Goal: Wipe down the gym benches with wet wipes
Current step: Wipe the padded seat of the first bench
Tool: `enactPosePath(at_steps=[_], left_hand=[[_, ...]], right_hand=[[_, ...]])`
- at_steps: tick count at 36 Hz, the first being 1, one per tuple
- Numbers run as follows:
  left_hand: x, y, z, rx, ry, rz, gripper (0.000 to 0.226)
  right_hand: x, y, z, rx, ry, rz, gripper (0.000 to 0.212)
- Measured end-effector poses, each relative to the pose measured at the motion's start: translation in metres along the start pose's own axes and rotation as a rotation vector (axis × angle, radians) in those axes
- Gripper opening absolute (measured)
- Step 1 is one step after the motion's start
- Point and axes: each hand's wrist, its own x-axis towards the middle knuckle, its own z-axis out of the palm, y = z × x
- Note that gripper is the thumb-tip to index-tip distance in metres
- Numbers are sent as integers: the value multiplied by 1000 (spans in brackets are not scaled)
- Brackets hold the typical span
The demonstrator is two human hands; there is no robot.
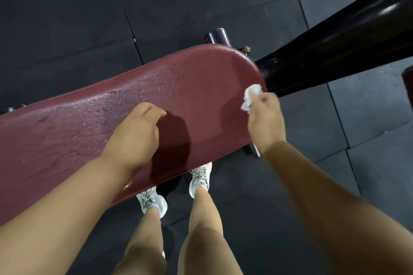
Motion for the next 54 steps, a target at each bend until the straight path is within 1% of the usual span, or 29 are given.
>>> enactPosePath(at_steps=[2, 5, 7, 9, 10, 11, 12, 15, 17, 19, 21, 25, 26, 28, 29, 30, 32, 34, 36, 39, 41, 43, 44, 45, 47, 49, 51, 53, 54], left_hand=[[-3, -3, 0, 38, 7, 33, 43], [-7, -9, 7, 122, -73, 17, 51], [-9, -17, 14, 177, -147, 31, 58], [-12, -28, 20, 233, -200, 72, 63], [-13, -33, 23, 256, -215, 99, 64], [-14, -36, 24, 281, -224, 129, 65], [-15, -39, 25, 301, -230, 152, 66], [-15, -38, 27, 277, -211, 155, 67], [-14, -37, 27, 254, -199, 145, 67], [-15, -37, 27, 245, -190, 156, 65], [-15, -40, 26, 206, -171, 142, 64], [-20, -51, 20, 179, -110, 82, 60], [-21, -55, 18, 156, -94, 31, 59], [-25, -63, 11, 137, -66, -37, 59], [-27, -68, 8, 136, -49, -56, 59], [-28, -74, 5, 141, -41, -75, 60], [-31, -87, 1, 147, -37, -99, 63], [-33, -94, 0, 163, -15, -49, 65], [-33, -95, 2, 176, 1, -13, 63], [-32, -92, 3, 185, 2, -34, 62], [-32, -92, 5, 195, 19, 24, 65], [-34, -99, 7, 213, 23, 63, 68], [-35, -103, 7, 234, 17, 76, 69], [-35, -105, 6, 250, 10, 90, 69], [-34, -109, 5, 301, -7, 135, 68], [-33, -111, 4, 325, 3, 156, 63], [-33, -110, 1, 249, 84, 111, 61], [-35, -109, -2, 188, 138, 86, 60], [-37, -109, -3, 176, 151, 83, 60]], right_hand=[[-7, -2, 4, 81, 50, 199, 21], [-47, -21, 33, 35, -5, 170, 32], [-80, -38, 51, 86, -163, -41, 33], [-97, -40, 55, 89, -308, -284, 46], [-95, -36, 52, 96, -350, -345, 51], [-88, -30, 50, 143, -376, -324, 47], [-80, -26, 43, 212, -345, -231, 38], [-58, -12, 30, 465, -26, 239, 21], [-59, -11, 29, 405, 77, 356, 18], [-69, -24, 36, 272, 132, 365, 24], [-85, -43, 54, 101, 66, 237, 32], [-115, -67, 75, 25, -365, -415, 42], [-110, -65, 71, 31, -415, -520, 38], [-84, -65, 56, 11, -462, -582, 20], [-67, -64, 49, -1, -386, -567, 19], [-48, -62, 44, -17, -302, -471, 20], [-16, -59, 41, 74, -88, -172, 12], [4, -63, 48, 163, 36, 113, 10], [1, -80, 61, 201, 80, 187, 15], [-35, -105, 82, 24, -118, -192, 26], [-55, -114, 86, 6, -309, -529, 25], [-48, -114, 77, -87, -428, -801, 20], [-37, -113, 69, -177, -456, -888, 26], [-25, -110, 62, -219, -452, -901, 33], [6, -103, 50, -257, -313, -747, 35], [34, -96, 49, -208, -78, -437, 21], [51, -103, 50, -172, 39, -177, 15], [49, -118, 56, -128, 67, -48, 13], [41, -127, 65, -129, 60, -70, 18]])
